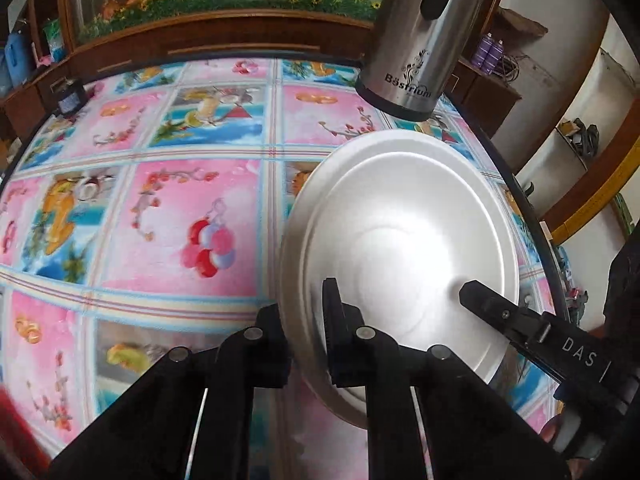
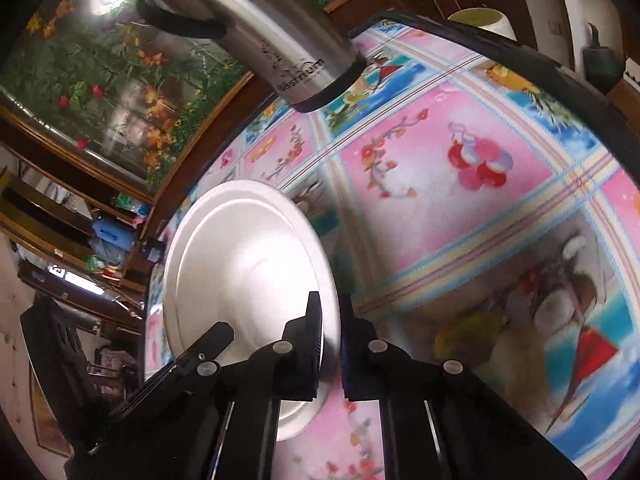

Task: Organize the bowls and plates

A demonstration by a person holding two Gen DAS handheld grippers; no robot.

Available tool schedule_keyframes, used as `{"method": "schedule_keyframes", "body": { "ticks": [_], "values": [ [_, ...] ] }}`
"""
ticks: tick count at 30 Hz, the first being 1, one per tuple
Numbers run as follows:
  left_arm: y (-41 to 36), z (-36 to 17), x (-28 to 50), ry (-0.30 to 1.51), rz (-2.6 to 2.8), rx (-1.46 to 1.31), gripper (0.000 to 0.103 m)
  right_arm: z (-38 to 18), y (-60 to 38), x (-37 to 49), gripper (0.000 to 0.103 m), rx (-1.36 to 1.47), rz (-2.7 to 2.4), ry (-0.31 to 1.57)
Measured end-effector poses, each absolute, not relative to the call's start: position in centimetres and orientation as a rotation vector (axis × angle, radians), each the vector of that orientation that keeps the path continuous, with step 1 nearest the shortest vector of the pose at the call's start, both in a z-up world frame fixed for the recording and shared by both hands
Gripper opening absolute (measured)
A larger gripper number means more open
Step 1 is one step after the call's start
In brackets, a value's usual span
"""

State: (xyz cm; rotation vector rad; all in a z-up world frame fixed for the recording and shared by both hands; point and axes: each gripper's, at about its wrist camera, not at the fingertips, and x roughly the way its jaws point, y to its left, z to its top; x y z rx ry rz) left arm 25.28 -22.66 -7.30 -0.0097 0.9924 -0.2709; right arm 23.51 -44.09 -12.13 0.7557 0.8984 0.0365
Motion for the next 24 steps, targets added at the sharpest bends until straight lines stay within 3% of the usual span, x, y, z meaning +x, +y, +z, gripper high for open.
{"method": "schedule_keyframes", "body": {
  "ticks": [15, 24],
  "values": [
    [-10.3, 1.4, 12.5, 0.717, -0.130, 0.010, 0.011, -4.7, -33.1, 15.5, 0.007, 0.672, 0.242, 0.792],
    [0.1, 3.1, 6.8, 0.638, -0.003, -0.012, 0.011, -1.6, -21.3, 12.3, 0.007, 0.541, 0.376, 0.784]
  ]
}}
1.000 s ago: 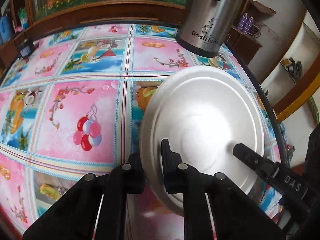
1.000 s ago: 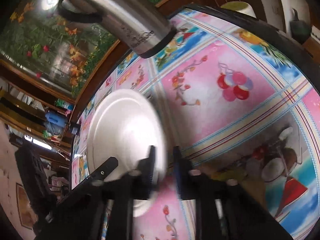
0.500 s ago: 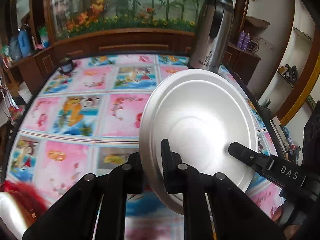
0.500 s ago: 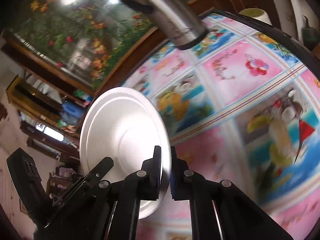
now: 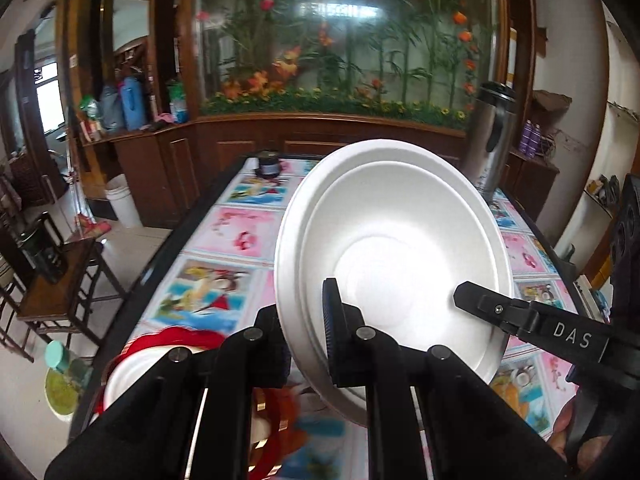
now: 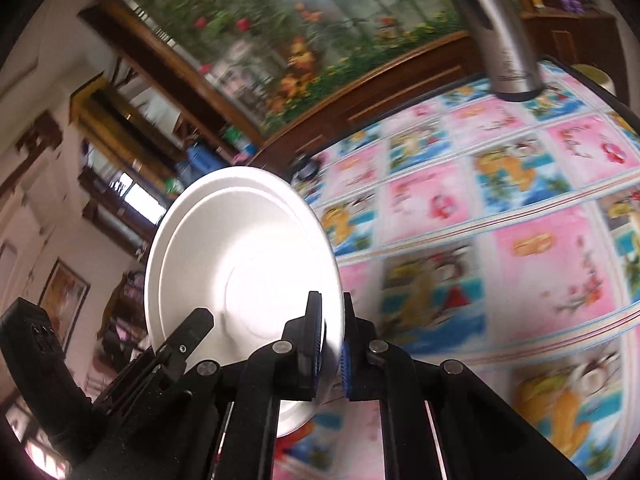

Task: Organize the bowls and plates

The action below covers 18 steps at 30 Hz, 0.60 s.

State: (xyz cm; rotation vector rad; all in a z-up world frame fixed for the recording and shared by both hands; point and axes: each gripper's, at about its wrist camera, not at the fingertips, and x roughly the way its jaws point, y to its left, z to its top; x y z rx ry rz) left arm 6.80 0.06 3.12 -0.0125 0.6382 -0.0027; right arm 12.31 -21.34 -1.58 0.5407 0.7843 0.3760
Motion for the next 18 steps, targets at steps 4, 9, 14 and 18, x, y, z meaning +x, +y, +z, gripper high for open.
{"method": "schedule_keyframes", "body": {
  "ticks": [4, 9, 14, 18],
  "values": [
    [4.6, 2.7, 5.1, 0.637, 0.049, -0.042, 0.011, -1.5, -16.9, 10.7, 0.008, 0.490, 0.416, 0.796],
    [8.5, 1.8, 3.4, 0.635, 0.099, -0.077, 0.011, -1.9, -11.9, 9.5, 0.008, 0.415, 0.457, 0.824],
    [11.4, 0.8, 2.3, 0.644, 0.128, -0.106, 0.011, -2.7, -8.1, 8.3, 0.009, 0.356, 0.475, 0.853],
    [12.9, 0.3, 1.7, 0.644, 0.145, -0.120, 0.011, -3.2, -6.2, 7.6, 0.009, 0.325, 0.483, 0.865]
  ]
}}
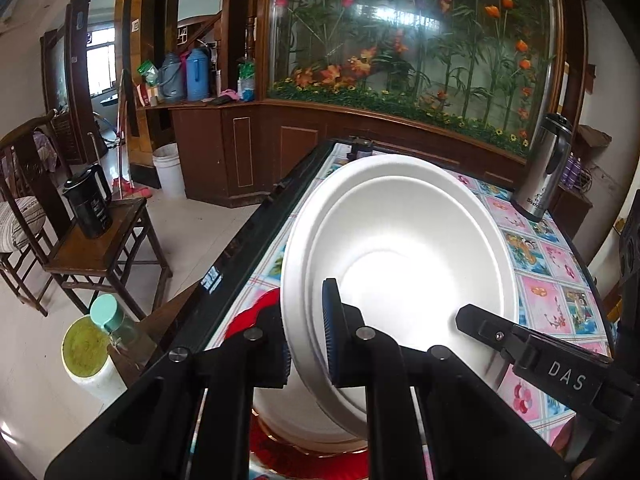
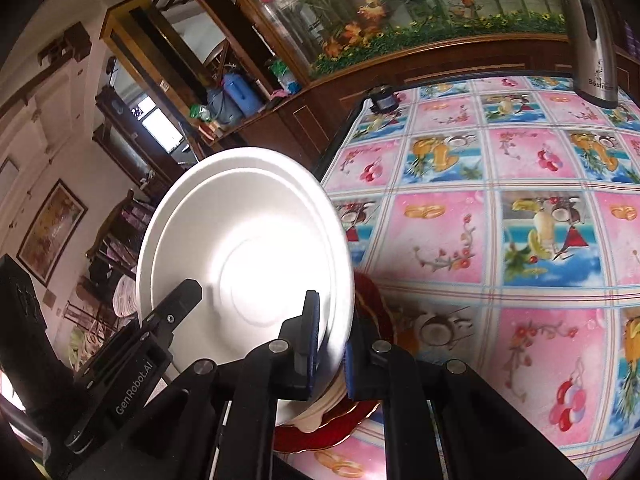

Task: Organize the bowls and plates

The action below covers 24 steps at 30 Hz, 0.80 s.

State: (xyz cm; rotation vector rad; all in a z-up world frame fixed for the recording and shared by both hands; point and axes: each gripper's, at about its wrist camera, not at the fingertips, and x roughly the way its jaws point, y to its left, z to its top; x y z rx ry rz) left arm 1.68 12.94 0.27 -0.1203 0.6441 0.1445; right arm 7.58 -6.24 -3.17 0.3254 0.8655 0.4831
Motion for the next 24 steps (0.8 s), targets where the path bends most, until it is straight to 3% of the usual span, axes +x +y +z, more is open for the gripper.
{"method": "schedule_keyframes", "body": {
  "ticks": [24],
  "values": [
    [14.3, -0.7, 0.2, 0.657, 0.135, -0.139, 0.011, -4.5, -3.3, 5.4, 0.011, 0.271, 0.461, 0.885]
  ]
}}
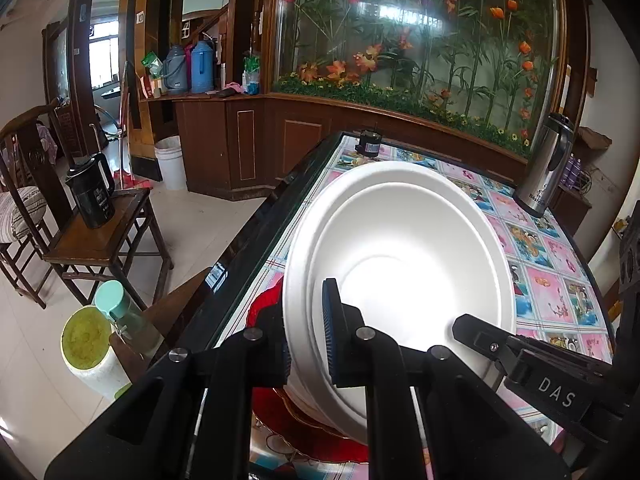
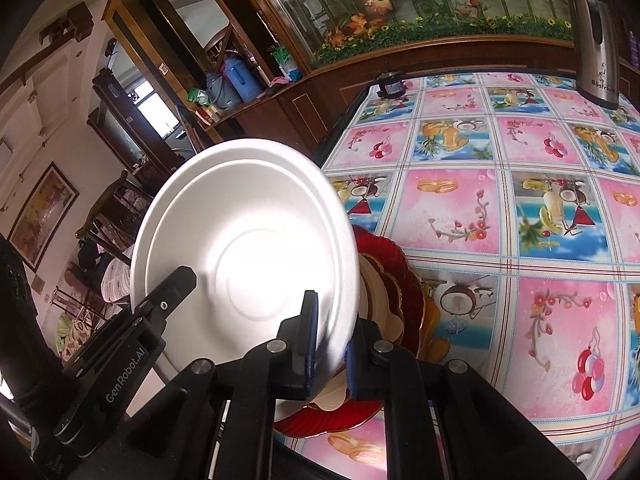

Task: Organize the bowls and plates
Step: 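Lower the white bowl onto the red stack and open both tools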

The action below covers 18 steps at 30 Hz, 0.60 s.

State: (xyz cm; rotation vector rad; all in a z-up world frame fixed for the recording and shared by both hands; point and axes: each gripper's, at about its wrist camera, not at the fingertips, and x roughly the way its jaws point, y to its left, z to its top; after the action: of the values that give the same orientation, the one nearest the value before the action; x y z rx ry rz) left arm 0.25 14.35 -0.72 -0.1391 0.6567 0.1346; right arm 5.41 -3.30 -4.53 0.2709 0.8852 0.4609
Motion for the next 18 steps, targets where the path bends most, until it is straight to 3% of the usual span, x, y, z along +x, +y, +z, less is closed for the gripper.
{"method": "schedule_keyframes", "body": {
  "ticks": [18],
  "values": [
    [14.8, -2.5, 1.6, 0.694, 0.141, -0.131, 0.011, -6.9, -2.9, 6.4, 0.011, 0.284, 0.438, 0.930]
  ]
}}
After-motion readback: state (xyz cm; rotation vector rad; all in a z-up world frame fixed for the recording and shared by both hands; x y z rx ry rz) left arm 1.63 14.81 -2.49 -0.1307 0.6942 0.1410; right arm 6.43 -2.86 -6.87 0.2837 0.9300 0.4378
